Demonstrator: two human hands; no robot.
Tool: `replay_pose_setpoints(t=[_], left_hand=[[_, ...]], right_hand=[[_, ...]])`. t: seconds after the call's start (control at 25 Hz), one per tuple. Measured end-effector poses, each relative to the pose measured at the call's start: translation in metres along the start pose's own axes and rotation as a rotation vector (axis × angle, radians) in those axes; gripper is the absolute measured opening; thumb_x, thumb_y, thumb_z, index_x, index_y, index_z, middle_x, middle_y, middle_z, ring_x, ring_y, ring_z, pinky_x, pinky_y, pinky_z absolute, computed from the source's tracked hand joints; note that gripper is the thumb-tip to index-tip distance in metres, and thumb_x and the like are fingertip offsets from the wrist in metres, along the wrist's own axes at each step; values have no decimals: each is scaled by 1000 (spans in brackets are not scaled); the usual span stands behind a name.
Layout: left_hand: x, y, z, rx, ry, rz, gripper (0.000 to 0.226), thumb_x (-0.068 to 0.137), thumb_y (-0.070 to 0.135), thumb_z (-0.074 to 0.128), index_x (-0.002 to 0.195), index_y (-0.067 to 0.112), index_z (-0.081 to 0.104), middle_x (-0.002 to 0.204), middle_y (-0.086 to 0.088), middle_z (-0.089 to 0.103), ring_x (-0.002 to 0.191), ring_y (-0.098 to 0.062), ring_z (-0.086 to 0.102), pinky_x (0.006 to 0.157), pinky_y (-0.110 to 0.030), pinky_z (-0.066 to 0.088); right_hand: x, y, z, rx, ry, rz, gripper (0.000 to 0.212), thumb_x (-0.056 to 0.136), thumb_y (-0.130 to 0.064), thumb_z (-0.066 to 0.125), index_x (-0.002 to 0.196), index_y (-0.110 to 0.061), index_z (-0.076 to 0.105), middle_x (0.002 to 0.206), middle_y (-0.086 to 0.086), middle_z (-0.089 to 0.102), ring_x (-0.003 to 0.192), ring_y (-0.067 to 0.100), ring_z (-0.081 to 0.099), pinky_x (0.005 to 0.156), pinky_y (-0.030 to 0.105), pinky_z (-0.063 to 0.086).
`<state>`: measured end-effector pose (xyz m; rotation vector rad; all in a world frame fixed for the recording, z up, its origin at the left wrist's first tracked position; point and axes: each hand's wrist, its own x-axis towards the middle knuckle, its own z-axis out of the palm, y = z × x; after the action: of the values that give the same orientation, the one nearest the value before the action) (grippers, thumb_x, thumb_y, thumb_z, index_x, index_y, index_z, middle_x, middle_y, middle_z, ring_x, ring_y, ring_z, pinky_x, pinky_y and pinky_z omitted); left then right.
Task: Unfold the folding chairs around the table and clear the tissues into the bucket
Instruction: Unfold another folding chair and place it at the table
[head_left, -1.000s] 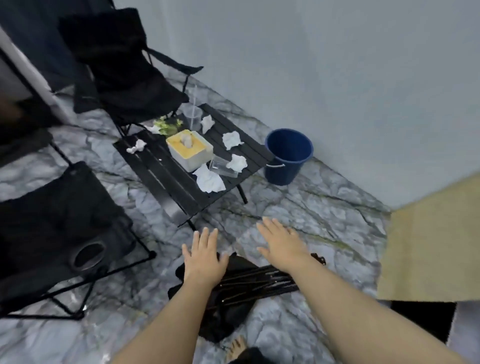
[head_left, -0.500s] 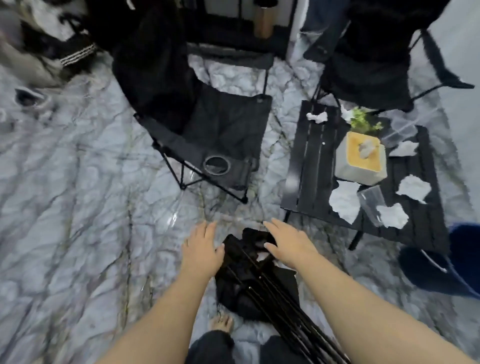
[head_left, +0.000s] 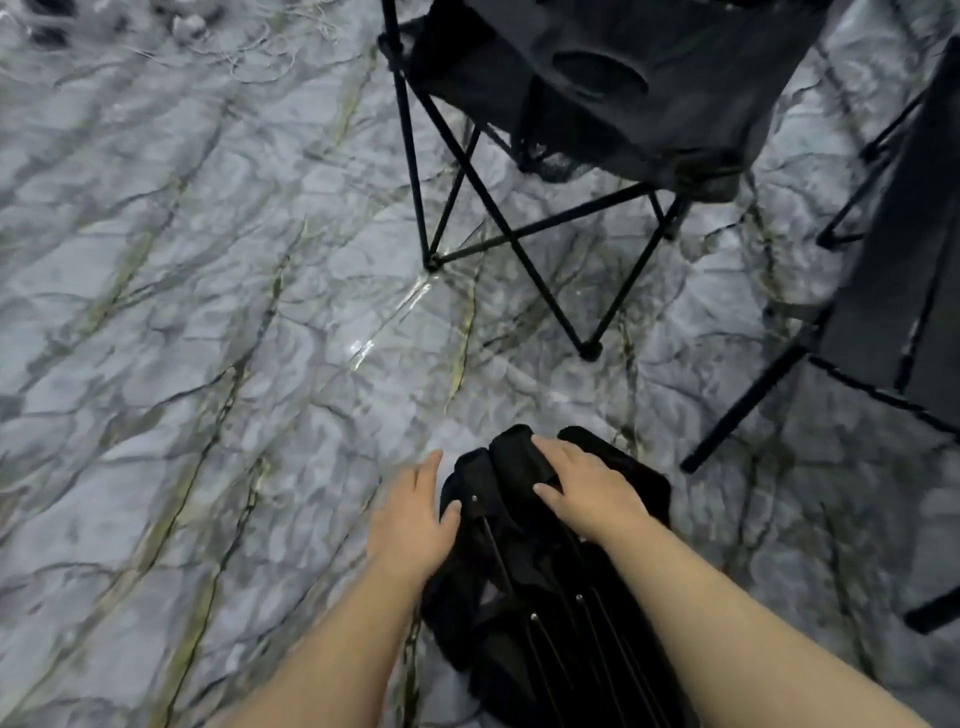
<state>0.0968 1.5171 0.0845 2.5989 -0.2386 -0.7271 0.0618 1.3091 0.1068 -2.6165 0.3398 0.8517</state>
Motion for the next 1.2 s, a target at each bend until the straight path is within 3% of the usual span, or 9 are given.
replay_pose_setpoints(t=[0.16,0.36,0.48,0.6,0.64,0.76,0.92,1.12,1.2], left_hand=[[87,-33,86,-149,-11,58,70,90,42,48,147,29,9,148,-5,31,134,-22,32,105,-35,32],[136,-51,133,-321,-122,93,70,90,43,50,146,30,11,147,-6,29,132,-22,37,106,-32,32],[138,-51,138,-496,-200,-7,65,90,36,53,144,33,17,146,-5,37,128,-22,44,105,-36,39],[118,-40,130,-909,-301,-171,59,92,15,51,135,48,27,132,-2,51,108,-25,60,84,-42,55],[109,-35,126,-942,-269,-182,61,92,12,51,130,55,30,131,-2,51,109,-26,60,88,-45,53],[63,-5,92,-925,-166,-156,65,91,16,51,121,68,28,138,1,45,120,-21,51,104,-45,44],[-29,51,15,-953,-127,-127,64,95,17,44,135,58,15,140,20,28,132,-6,30,114,-36,29],[-165,117,-99,-810,-104,27,61,95,19,46,130,57,13,137,30,21,129,7,21,107,-20,21],[-215,136,-140,-759,-108,87,59,95,22,46,126,59,13,136,31,21,127,8,21,106,-21,21]], right_hand=[[103,36,56,25,57,-13,56,98,-43,37,148,-35,13,157,-2,21,139,26,30,108,45,38],[154,50,74,175,-4,-108,54,99,-41,38,147,-39,15,155,0,30,139,22,33,111,36,32],[155,47,78,292,-17,-94,53,99,-37,41,146,-43,16,154,3,33,137,23,37,106,34,36],[144,39,73,370,-5,-46,53,99,-32,45,145,-41,20,151,6,37,133,26,41,99,33,39],[136,36,67,369,1,-38,52,99,-30,45,145,-40,22,149,8,39,131,27,43,97,33,40],[90,20,32,432,36,-2,47,98,-27,46,141,-38,30,144,11,46,125,28,48,91,31,40],[-13,-5,-36,540,81,12,44,98,-24,47,138,-38,36,139,8,50,122,26,50,87,27,36],[-176,-41,-120,596,199,-7,37,98,-22,46,131,-38,41,130,-1,58,116,20,55,92,27,43],[-236,-48,-152,615,266,28,34,98,-23,46,129,-38,42,124,0,61,111,21,58,90,31,46]])
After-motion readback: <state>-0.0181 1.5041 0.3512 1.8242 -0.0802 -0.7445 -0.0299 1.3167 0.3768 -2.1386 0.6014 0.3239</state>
